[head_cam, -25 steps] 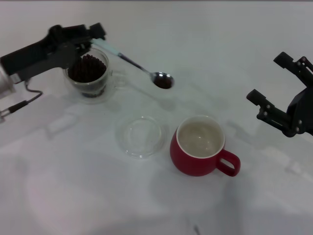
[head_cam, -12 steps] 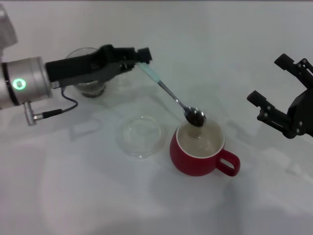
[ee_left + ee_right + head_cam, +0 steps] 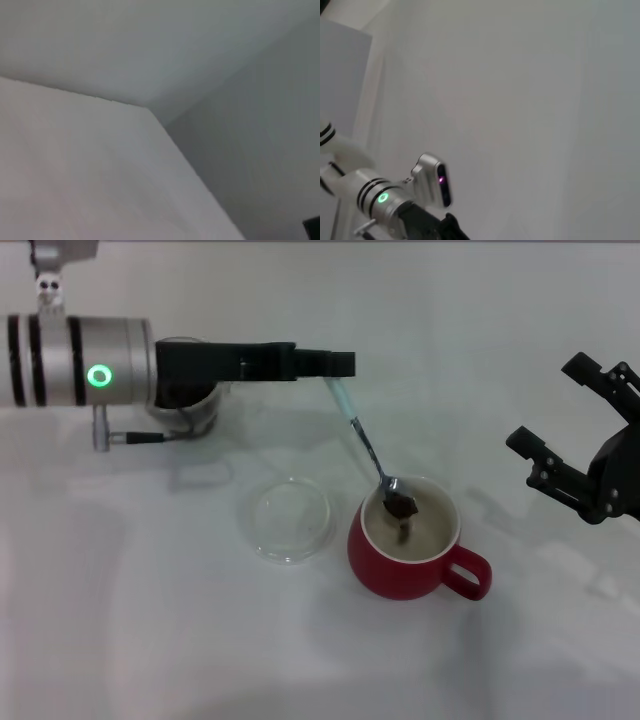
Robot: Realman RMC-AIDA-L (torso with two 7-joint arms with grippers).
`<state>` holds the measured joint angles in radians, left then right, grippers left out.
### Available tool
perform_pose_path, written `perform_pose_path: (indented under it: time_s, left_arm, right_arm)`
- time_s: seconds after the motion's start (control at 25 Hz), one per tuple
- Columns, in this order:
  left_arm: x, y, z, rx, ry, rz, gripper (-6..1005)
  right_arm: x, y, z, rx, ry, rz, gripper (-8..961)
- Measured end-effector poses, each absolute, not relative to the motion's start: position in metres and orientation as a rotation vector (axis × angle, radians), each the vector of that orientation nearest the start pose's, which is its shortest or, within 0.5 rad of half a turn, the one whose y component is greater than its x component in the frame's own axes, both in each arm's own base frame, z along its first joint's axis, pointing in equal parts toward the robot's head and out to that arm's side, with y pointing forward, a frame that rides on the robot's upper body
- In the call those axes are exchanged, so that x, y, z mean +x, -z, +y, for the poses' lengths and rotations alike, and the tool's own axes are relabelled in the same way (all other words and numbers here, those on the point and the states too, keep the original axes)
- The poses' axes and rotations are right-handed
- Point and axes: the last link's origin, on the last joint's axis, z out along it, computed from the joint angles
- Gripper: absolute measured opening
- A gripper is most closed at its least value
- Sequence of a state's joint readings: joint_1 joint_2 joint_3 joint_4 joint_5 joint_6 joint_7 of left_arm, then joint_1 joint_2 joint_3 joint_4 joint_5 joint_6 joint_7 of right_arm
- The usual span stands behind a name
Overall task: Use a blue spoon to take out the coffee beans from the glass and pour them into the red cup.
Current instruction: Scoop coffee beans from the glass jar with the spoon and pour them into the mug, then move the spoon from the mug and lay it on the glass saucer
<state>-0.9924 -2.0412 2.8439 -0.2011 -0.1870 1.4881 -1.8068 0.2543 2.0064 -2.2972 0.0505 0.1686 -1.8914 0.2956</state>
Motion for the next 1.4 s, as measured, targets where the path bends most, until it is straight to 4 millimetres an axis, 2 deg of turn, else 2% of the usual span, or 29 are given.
perform_pose_path:
  time_s: [0.16,0.44,0.72,0.84,1.0,1.16,1.24,1.4]
  left_arm:
    - [-0.165,0.062,0.379,-2.878,0.705,-1.285,126]
    - [-0.144,0.067,0.383,-2.986,0.643,-1.115,126]
    - [-0.132,0.062,0.387,-3.014,0.673,-1.073,127]
    - [-0.133,0.049,0.39,-2.975,0.758,-1.12,126]
    - [-0.148,0.023,0.394,-2.867,0.899,-1.199,126]
    - [-0.175,-0.003,0.39,-2.75,1.001,-1.248,126]
    - [-0.192,-0.012,0.385,-2.687,1.028,-1.28,126]
    - [-0.224,-0.017,0.371,-2.597,1.019,-1.35,127]
  right_arm:
    - [0.322,0.001,0.198,-2.088,-1.059,0.147,876]
    - [0.323,0.0,0.201,-2.077,-1.044,0.157,876]
    - [0.324,0.001,0.205,-2.074,-1.029,0.164,876]
    - [0.323,0.002,0.208,-2.075,-1.027,0.165,876]
    - [0.321,0.003,0.209,-2.075,-1.032,0.163,876]
    - [0.32,0.003,0.21,-2.072,-1.039,0.162,876]
    - [0.32,0.003,0.211,-2.068,-1.04,0.163,876]
    - [0.32,0.002,0.214,-2.05,-1.037,0.166,876]
